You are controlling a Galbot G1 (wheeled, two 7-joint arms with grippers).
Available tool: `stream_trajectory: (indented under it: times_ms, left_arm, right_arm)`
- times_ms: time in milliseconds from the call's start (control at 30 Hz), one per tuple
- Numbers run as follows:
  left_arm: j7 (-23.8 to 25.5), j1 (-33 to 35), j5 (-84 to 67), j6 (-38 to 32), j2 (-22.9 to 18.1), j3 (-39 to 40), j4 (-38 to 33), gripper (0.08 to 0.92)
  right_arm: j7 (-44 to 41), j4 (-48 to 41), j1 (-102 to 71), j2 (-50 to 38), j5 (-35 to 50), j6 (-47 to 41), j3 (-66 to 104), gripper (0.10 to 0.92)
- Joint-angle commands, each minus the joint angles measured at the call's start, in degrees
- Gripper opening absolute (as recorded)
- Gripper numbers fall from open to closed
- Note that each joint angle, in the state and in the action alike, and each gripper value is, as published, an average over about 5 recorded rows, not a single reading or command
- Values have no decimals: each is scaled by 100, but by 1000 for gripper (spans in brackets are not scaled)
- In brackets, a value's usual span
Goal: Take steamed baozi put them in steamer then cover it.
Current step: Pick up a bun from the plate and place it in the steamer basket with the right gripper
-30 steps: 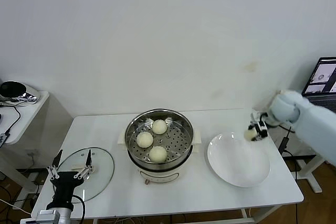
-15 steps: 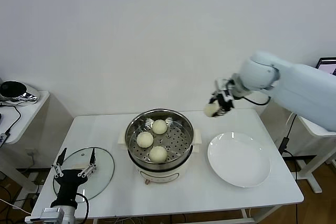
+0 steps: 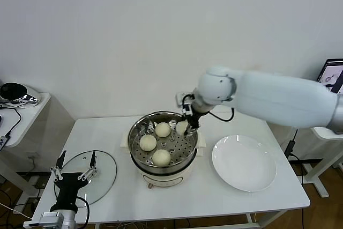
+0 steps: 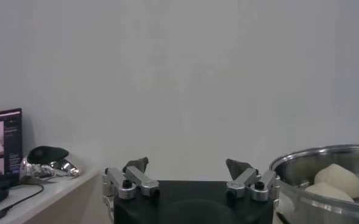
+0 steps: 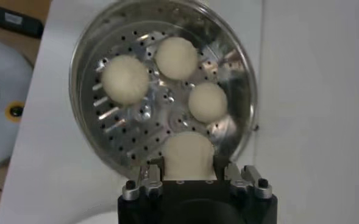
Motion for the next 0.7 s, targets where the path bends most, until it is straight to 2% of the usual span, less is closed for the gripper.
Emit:
stream_trajectory:
  times_ms: [33, 333, 533, 700]
  left_arm:
    - [0, 14, 5, -13, -23, 0, 5, 823]
    - [3, 20, 2, -23, -50, -18, -3, 823]
    - [3, 12, 3, -22, -51, -17, 13, 823]
    - [3, -6, 10, -17, -59, -4, 21, 823]
  right_arm:
    - [202, -359, -525, 580, -145, -306, -133, 518]
    - [136, -811, -864, 717, -734, -268, -56, 518]
    - [109, -849, -961, 709, -778, -268, 21, 519]
    - [79, -741, -959, 616, -661, -273, 139, 600]
